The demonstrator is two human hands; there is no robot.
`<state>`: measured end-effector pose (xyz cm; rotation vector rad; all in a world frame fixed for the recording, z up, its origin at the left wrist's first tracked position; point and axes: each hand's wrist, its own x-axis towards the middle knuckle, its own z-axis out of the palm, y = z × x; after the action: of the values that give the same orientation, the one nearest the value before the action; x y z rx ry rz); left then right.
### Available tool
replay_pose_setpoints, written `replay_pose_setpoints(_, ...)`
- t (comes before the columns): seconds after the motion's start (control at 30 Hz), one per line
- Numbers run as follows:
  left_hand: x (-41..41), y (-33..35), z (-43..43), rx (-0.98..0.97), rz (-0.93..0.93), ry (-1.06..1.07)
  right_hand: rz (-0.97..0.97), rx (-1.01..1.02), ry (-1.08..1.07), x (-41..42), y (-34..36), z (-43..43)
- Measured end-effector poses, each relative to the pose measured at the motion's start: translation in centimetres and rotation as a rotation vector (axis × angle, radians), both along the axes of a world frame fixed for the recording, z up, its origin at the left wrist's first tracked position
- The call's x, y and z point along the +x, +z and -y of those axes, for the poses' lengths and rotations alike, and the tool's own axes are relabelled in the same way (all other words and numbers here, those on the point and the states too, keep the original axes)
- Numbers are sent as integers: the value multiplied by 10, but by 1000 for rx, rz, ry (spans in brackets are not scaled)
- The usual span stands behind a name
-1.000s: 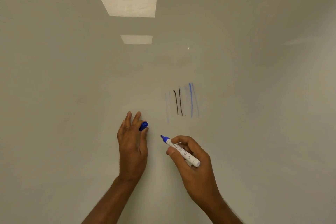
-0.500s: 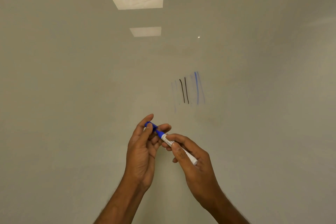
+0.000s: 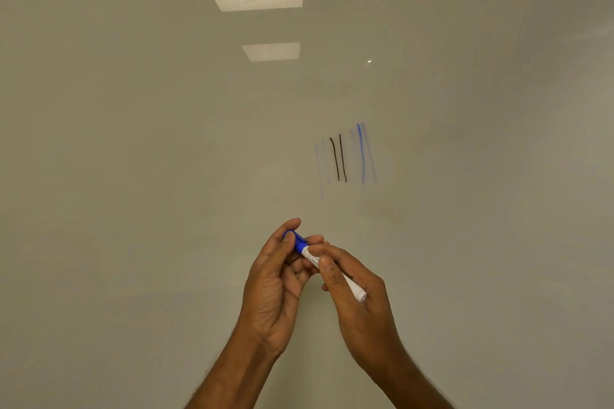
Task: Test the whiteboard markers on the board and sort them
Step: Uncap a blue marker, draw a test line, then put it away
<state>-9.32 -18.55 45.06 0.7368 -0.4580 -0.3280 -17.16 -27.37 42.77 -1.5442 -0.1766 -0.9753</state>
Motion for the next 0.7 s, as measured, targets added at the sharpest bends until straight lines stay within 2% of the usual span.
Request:
replay_pose_setpoints(0.3,-3,-10,8,-7,-29,98,-24,39,-38,9,-6,-4)
replay_pose_setpoints(0.5,-1,-20,0,7,-64,62,-16,76,-4,6,-10,-4)
replay_pose_setpoints(0.7,-6,-34,-4,121,40,108,-73,79,-10,0,-35,7)
